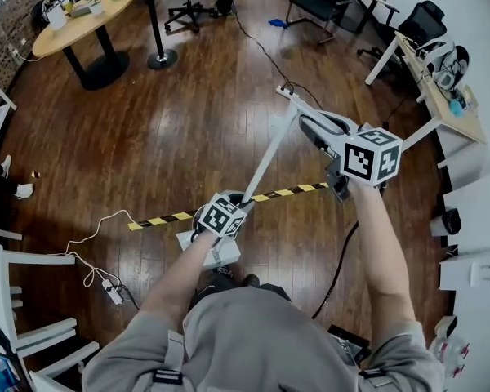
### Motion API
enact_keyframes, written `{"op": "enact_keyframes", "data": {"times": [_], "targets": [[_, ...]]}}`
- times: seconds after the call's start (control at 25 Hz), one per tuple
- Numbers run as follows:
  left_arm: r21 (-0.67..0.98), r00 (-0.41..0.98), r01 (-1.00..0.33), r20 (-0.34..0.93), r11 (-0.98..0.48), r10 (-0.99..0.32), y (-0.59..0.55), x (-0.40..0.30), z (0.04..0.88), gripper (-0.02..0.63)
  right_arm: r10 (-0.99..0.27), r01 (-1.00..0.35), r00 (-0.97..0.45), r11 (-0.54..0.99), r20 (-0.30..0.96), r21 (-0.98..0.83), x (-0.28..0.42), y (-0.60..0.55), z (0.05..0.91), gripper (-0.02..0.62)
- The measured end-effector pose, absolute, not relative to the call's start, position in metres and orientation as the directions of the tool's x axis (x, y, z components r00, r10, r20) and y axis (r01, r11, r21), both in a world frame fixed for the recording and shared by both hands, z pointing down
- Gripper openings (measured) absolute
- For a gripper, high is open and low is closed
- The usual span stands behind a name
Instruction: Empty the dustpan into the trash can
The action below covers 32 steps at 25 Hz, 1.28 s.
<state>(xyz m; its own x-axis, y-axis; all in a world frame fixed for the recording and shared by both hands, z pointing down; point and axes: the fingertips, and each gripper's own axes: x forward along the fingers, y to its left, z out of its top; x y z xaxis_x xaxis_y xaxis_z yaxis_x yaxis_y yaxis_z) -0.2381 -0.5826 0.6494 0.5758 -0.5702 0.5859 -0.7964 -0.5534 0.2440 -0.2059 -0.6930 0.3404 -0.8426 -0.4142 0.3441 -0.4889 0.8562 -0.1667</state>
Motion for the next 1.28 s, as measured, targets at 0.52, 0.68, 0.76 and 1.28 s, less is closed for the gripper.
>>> {"op": "enact_keyframes", "data": {"times": [0.52, 0.68, 0.76, 1.28], "targets": [[0.291, 0.523, -0.845, 0.623, -0.448, -0.582, -0.657, -0.261, 0.666, 0.071, -0.359, -0.456, -0.831, 0.877, 0.424, -0.153, -0.24, -0.807, 0.376, 0.106], [0.298, 0.506, -0.857, 0.641, -0.421, -0.577, -0.671, -0.265, 0.672, 0.069, -0.35, -0.452, -0.826, 0.88, 0.442, -0.149, -0.245, -0.83, 0.387, 0.104], [0.3, 0.506, -0.857, 0.647, -0.419, -0.571, -0.675, -0.265, 0.673, 0.069, -0.341, -0.446, -0.828, 0.882, 0.445, -0.153, -0.246, -0.836, 0.39, 0.103], [0.266, 0.452, -0.886, 0.684, -0.381, -0.573, -0.669, -0.24, 0.671, 0.069, -0.297, -0.386, -0.862, 0.91, 0.41, -0.153, -0.216, -0.823, 0.384, 0.098]]}}
